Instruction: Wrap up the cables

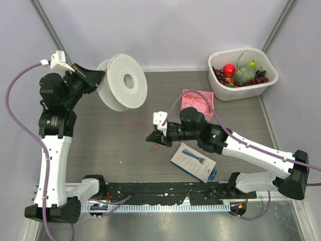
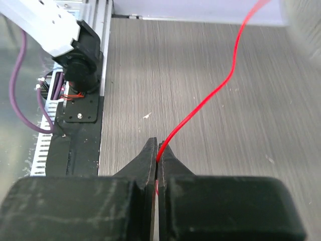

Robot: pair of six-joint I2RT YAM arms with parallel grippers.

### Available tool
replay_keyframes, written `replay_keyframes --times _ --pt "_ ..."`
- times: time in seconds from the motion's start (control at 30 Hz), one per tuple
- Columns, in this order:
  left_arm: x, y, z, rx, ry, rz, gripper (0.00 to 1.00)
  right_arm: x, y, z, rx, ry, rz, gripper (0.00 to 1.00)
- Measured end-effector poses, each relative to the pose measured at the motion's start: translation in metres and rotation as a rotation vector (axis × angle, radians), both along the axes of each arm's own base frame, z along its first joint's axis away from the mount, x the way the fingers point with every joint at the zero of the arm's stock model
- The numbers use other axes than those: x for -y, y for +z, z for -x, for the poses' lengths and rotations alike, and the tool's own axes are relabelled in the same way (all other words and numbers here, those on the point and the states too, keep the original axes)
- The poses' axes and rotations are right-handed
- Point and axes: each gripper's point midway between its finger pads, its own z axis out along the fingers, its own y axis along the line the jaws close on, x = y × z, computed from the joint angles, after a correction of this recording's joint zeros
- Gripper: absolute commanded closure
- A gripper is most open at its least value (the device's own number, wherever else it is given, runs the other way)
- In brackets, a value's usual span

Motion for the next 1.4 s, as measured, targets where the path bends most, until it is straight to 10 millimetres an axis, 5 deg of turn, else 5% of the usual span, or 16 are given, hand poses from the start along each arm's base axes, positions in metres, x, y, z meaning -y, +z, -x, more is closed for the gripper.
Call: replay_keyframes --times 0.2,0.43,0.7,0.9,0.97,1.0,1.03,1.07,1.1,1.27,1.4 --pt "0.014 -0.067 -0.01 -0.099 -0.04 -0.135 1.0 -0.003 0.052 0.005 0.108 0.051 0.037 0.99" --pt "0.057 -0.127 0.018 -0.14 -0.227 -0.343 1.0 -0.007 0.095 -0.015 0.229 0.022 0.08 0.99" --pt "0.075 -0.158 0.048 -0.11 -0.384 -0.548 1.0 0.003 0.114 -0.045 0.371 -0.09 0.139 0.99" --pt "0.084 -0.167 0.075 -0.028 -0.556 -0.666 1.0 0.028 0.114 -0.092 0.388 -0.232 0.19 0.98" --pt "0.088 -0.163 0.089 0.022 -0.616 -0.671 1.0 0.041 0.107 -0.112 0.372 -0.281 0.218 0.77" --pt "0.092 -0.158 0.095 0.052 -0.644 -0.665 1.0 0.046 0.101 -0.121 0.357 -0.297 0.236 0.54" --pt "0.094 -0.153 0.101 0.08 -0.667 -0.657 1.0 0.05 0.096 -0.128 0.339 -0.31 0.248 0.46" --pt "0.096 -0.151 0.105 0.095 -0.686 -0.649 1.0 0.055 0.091 -0.136 0.316 -0.327 0.255 0.27" --pt "0.098 -0.148 0.108 0.099 -0.696 -0.639 1.0 0.06 0.087 -0.144 0.297 -0.344 0.26 0.2" --pt "0.102 -0.109 0.095 0.105 -0.659 -0.601 1.0 0.087 0.074 -0.166 0.208 -0.411 0.242 0.19" --pt "0.101 -0.019 0.066 0.218 -0.538 -0.594 1.0 0.102 0.056 -0.161 0.141 -0.43 0.213 0.18"
